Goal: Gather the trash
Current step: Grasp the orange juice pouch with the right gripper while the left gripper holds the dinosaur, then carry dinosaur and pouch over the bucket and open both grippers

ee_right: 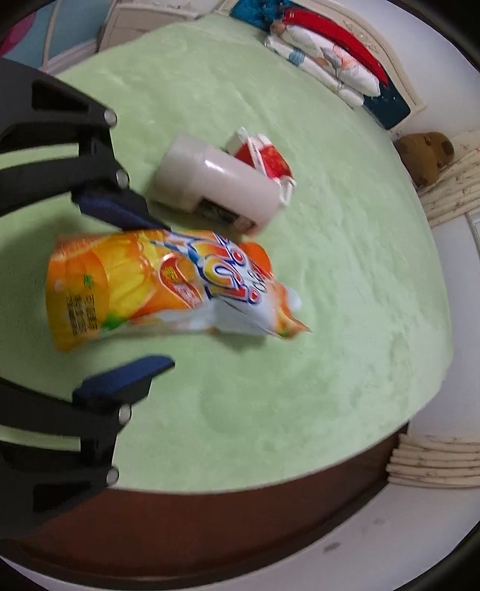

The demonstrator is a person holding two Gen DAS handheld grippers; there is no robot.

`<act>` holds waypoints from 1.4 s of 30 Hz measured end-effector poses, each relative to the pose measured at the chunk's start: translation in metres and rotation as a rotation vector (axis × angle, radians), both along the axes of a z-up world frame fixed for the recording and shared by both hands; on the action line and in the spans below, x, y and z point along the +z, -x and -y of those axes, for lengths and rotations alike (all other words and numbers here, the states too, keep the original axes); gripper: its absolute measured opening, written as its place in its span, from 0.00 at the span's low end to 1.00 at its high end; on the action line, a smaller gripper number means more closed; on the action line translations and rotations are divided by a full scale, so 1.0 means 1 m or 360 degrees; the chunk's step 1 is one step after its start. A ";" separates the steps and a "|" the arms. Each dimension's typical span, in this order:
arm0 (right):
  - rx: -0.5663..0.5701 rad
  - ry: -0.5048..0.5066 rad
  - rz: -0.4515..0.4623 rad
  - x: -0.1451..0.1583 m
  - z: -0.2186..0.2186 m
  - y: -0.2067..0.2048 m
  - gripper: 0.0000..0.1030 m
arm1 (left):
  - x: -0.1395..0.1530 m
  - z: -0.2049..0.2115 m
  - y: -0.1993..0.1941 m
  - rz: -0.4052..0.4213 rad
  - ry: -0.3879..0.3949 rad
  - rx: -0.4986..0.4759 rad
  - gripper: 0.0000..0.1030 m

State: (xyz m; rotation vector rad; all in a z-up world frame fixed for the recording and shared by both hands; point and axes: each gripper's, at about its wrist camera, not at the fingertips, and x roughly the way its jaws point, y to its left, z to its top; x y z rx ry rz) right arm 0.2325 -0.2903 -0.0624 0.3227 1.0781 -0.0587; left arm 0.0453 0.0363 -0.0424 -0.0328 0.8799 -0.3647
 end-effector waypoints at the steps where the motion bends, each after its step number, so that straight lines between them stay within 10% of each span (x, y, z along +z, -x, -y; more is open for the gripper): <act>1: -0.0004 -0.0012 -0.0002 0.001 -0.001 0.002 0.49 | 0.000 0.000 0.000 0.0000 -0.0001 0.0000 0.58; 13: 0.0048 0.0027 0.0168 0.049 0.004 0.060 0.46 | 0.009 0.007 0.013 0.0020 -0.0029 -0.0008 0.58; 25: 0.0325 -0.0088 0.0364 0.080 -0.003 0.215 0.46 | 0.019 0.025 0.049 0.0046 -0.0077 -0.0085 0.58; 42: 0.0589 -0.0298 0.0223 0.005 -0.041 0.345 0.46 | -0.053 0.043 0.098 -0.0270 -0.0172 -0.0210 0.58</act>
